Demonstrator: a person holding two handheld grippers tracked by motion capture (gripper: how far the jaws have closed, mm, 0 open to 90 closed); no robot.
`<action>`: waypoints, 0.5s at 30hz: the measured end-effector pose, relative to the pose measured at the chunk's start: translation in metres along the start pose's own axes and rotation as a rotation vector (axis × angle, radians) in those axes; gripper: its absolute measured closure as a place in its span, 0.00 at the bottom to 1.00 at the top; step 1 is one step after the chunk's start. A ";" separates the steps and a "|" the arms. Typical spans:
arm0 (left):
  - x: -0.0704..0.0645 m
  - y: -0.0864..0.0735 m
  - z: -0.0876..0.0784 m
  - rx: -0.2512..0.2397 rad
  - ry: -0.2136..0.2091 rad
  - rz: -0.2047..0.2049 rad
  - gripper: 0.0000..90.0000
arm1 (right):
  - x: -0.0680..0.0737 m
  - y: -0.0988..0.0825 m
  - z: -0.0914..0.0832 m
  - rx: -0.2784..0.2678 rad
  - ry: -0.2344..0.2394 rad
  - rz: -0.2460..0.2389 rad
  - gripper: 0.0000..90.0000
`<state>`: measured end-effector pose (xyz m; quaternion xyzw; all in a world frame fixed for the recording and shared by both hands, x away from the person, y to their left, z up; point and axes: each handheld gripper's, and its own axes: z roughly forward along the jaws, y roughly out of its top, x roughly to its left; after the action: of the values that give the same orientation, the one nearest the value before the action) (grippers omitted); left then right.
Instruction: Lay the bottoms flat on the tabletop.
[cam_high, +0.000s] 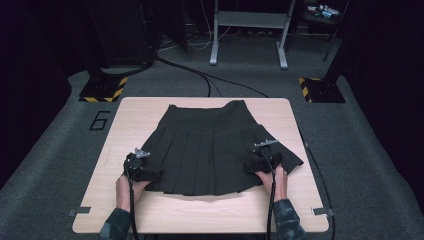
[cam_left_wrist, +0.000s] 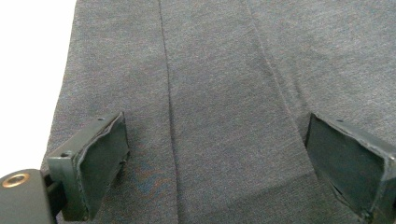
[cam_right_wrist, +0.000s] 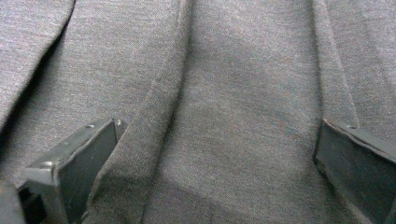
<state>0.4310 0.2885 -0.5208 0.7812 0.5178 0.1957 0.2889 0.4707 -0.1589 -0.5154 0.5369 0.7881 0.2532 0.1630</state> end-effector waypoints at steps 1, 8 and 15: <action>0.001 0.002 0.002 0.000 0.002 -0.001 0.07 | -0.001 0.003 0.002 -0.004 0.000 0.000 0.00; 0.008 0.012 0.010 0.002 -0.004 0.002 0.07 | -0.005 0.015 0.011 -0.006 -0.001 0.005 0.00; 0.015 0.009 -0.004 -0.043 -0.044 -0.032 0.04 | -0.024 0.014 -0.010 -0.054 0.130 0.055 0.00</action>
<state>0.4410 0.3004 -0.5116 0.7705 0.5194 0.1849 0.3198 0.4848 -0.1796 -0.4994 0.5361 0.7748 0.3132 0.1190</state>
